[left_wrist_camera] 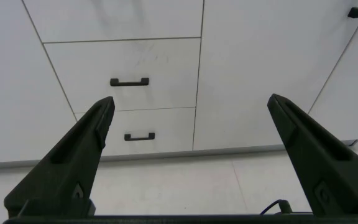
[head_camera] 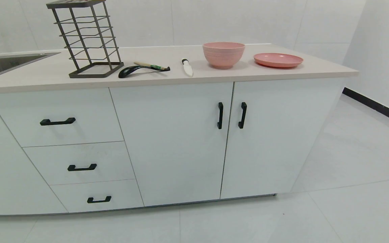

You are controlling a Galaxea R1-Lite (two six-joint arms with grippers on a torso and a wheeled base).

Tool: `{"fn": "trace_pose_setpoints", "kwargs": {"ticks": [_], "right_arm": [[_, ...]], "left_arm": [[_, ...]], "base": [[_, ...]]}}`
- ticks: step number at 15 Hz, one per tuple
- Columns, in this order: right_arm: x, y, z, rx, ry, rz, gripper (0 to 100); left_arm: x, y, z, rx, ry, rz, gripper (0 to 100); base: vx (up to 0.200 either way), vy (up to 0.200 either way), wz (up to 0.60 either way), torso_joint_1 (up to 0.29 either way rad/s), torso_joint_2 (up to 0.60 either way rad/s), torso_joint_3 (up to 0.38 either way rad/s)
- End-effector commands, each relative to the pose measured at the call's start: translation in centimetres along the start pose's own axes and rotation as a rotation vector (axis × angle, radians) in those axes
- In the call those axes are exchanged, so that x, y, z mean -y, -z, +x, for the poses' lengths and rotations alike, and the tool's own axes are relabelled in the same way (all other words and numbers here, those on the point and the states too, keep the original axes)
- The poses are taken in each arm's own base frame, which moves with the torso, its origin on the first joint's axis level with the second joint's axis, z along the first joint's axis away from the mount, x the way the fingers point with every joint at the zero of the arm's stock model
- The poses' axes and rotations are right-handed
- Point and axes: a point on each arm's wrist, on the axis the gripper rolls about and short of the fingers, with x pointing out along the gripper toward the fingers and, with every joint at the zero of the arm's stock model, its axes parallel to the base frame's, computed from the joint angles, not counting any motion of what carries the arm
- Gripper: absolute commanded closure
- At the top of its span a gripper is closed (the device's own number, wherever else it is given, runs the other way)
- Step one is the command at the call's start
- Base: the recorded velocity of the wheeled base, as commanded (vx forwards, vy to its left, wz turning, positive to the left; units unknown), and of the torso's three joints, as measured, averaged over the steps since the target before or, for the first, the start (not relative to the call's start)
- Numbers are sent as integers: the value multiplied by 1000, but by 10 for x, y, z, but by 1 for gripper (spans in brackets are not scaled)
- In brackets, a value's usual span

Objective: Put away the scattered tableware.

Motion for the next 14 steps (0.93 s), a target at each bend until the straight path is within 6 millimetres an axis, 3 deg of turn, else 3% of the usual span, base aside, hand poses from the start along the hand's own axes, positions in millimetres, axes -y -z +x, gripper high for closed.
{"fn": "trace_pose_setpoints", "kwargs": {"ticks": [1,8,11,14], "right_arm": [[0,0,0,-2,0,0,0],[0,-2,0,20,3,3,0],[0,-20,-2,193,1,-1,0],[-2,-40,-12,203,-80,-10,0]], "left_arm": [[0,0,0,-1,0,-1,0],[0,0,0,-1,6,-1,0],[0,0,0,-1,6,4,0],[0,0,0,-1,6,4,0]], "base": [[0,0,0,0,0,0],[0,0,0,0,0,0],[0,0,0,0,0,0],[0,0,0,0,0,0]]}}
